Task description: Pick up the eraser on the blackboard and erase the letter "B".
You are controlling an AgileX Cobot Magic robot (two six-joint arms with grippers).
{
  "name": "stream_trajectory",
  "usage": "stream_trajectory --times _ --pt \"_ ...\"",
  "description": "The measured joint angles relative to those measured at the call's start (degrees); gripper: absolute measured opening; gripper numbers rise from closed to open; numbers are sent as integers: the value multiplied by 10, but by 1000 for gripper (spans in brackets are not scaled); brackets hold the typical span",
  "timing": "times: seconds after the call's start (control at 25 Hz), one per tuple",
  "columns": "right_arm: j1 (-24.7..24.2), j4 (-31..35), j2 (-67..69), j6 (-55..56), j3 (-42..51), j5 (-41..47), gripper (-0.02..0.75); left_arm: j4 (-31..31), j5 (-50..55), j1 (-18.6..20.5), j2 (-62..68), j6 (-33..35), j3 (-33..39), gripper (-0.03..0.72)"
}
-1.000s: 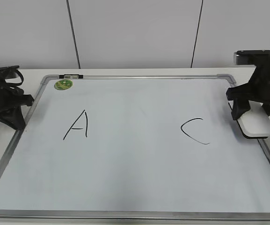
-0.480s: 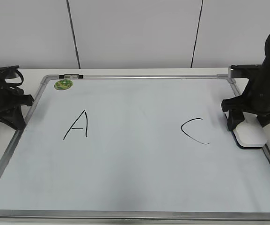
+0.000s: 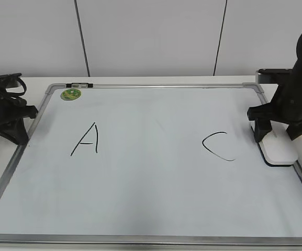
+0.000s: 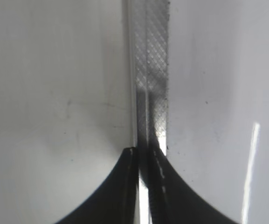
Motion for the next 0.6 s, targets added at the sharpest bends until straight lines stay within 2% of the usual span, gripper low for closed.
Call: stream_trajectory --times 0.32,0.48,0.6 --pt "0 0 0 1 -98 85 592 0 2 0 1 1 -3 50" --pt "0 0 0 -4 -130 108 592 8 25 0 2 2 -31 143" --pt "0 6 0 -11 -133 116 592 14 49 0 2 3 -68 246"
